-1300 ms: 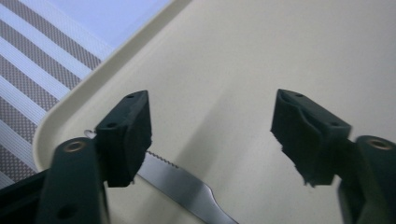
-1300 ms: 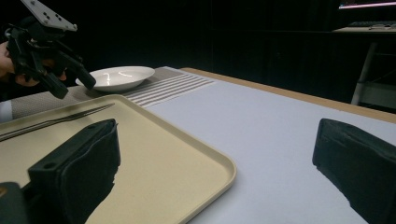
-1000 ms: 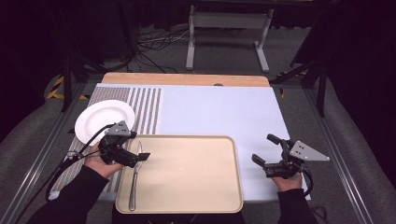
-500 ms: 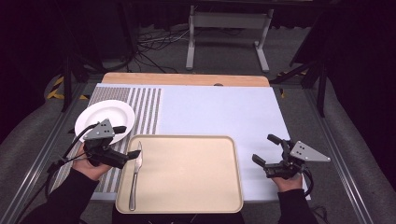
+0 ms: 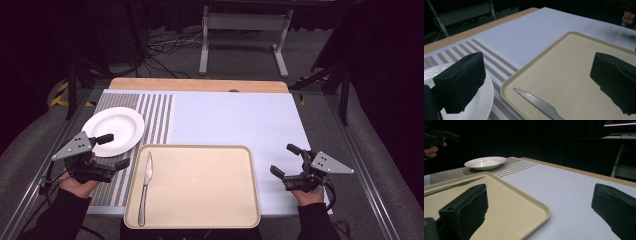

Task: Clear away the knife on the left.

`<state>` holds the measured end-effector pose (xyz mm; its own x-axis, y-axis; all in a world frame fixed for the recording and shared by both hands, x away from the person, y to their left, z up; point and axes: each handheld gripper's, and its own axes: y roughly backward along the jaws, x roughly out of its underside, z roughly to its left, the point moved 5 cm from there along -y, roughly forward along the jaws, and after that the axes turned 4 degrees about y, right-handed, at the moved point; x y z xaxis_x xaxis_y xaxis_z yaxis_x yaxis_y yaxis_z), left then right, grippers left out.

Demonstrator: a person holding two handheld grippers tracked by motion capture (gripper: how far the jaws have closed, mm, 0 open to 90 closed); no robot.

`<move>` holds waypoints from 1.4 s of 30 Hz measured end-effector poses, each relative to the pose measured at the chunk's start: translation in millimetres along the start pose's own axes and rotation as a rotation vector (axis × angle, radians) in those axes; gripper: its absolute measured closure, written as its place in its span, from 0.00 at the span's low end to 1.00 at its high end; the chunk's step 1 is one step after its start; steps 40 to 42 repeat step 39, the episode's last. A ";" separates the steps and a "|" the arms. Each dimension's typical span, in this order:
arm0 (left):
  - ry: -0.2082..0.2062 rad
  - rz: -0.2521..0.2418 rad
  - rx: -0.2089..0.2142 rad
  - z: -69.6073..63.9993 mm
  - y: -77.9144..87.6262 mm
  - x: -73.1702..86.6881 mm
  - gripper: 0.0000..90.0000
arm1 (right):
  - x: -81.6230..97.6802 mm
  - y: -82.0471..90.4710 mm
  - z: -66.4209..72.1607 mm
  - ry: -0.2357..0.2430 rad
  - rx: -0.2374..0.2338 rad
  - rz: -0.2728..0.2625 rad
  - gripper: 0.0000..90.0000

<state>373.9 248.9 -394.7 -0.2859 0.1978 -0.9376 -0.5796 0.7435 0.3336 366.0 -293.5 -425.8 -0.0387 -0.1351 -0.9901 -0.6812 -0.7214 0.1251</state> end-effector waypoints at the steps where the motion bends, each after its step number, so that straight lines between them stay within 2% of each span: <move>1: 0.003 -0.011 0.000 1.7 3.0 2.2 0.01 | 0.2 0.2 -0.2 0.002 0.000 0.001 0.02; 6: 0.030 -0.039 -0.029 10.6 13.5 15.6 0.02 | 0.6 0.2 -0.1 0.006 0.002 0.003 0.01; 9: 0.049 -0.093 -0.034 15.2 18.6 23.5 0.02 | 0.6 0.4 0.1 0.004 0.004 0.000 0.01; 15: 0.042 -0.153 -0.060 24.7 27.0 35.5 0.02 | 0.7 1.2 0.3 0.008 0.017 -0.002 0.01; 18: 0.035 -0.150 -0.073 28.3 28.5 43.2 0.02 | 1.0 1.4 0.2 0.012 0.018 -0.006 0.01; 21: 0.048 -0.147 -0.067 31.3 26.9 52.5 0.02 | 1.3 2.1 0.3 0.014 0.023 -0.006 0.01; 25: 0.066 -0.111 -0.084 35.2 22.6 61.5 0.02 | 1.9 2.4 -0.2 0.013 0.025 -0.005 0.01; 30: 0.082 -0.102 -0.070 34.8 19.5 64.3 0.02 | 2.2 2.5 0.2 0.007 0.027 -0.010 0.01; 34: 0.075 -0.115 -0.062 33.5 17.9 64.1 0.02 | 2.7 2.7 0.0 0.006 0.029 -0.007 0.01; 42: 0.088 -0.120 -0.071 34.4 19.2 63.6 0.01 | 3.8 2.5 -0.1 0.002 0.033 0.001 0.01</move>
